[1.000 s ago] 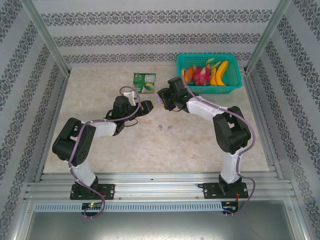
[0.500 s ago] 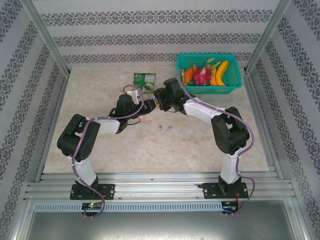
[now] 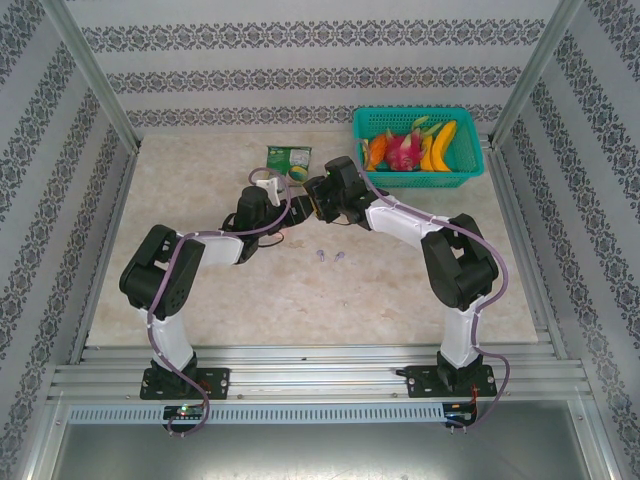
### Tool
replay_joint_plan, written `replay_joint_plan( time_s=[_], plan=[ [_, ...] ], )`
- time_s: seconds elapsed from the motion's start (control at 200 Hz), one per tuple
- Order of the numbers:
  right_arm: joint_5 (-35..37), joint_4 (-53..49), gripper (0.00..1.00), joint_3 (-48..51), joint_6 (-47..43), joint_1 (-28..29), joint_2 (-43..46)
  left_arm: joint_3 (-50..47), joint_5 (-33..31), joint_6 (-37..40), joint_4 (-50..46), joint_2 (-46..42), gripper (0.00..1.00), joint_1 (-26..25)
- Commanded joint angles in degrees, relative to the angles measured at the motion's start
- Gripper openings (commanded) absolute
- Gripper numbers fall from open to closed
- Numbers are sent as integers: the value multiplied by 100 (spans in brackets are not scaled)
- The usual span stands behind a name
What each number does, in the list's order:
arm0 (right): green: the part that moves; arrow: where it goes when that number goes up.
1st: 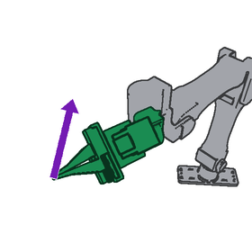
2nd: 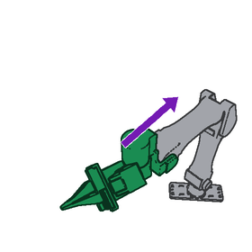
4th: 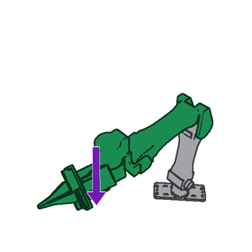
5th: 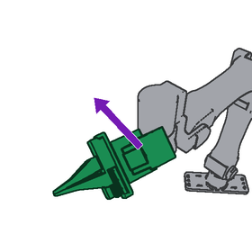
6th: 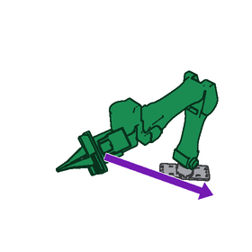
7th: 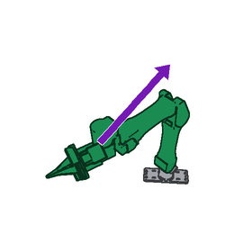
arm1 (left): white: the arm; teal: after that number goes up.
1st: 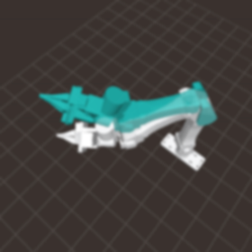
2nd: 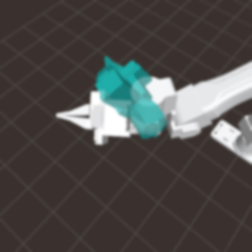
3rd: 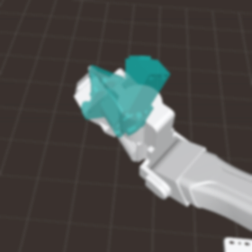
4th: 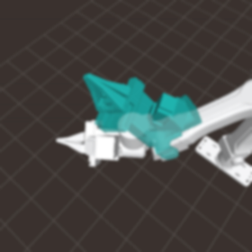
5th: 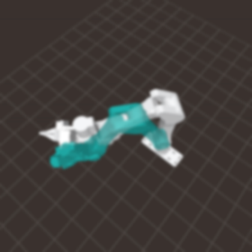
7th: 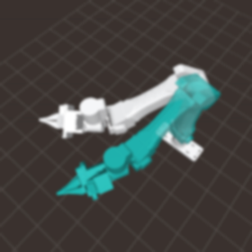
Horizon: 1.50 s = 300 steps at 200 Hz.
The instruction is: Insert the wireless bluetooth earbuds into the charging case
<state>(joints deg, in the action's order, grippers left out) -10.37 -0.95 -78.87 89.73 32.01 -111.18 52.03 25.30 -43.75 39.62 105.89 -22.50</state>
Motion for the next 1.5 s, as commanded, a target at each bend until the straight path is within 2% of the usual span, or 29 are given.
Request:
replay_joint_plan(
  time_s=[0.0,0.295,0.844,0.944,1.064,1.279,1.374,1.494],
  plan=[
    [44,79,39,86,35,60,-1,154,-72,130,231,106,53,-61],
    [46,95,39,126,29,86,8,224,-129,121,257,185,43,-61],
    [64,121,39,241,33,89,78,441,-175,112,212,327,41,-61],
    [69,138,39,251,50,95,70,419,-189,98,273,325,26,-61],
    [62,182,39,282,83,89,78,405,-180,77,314,325,16,-62],
    [73,235,40,336,106,59,122,405,-132,77,302,292,14,-61],
    [77,249,43,357,115,27,148,388,-123,77,309,292,13,-61],
    [75,286,56,372,110,-53,199,350,-80,77,318,283,13,-61]
  ],
)
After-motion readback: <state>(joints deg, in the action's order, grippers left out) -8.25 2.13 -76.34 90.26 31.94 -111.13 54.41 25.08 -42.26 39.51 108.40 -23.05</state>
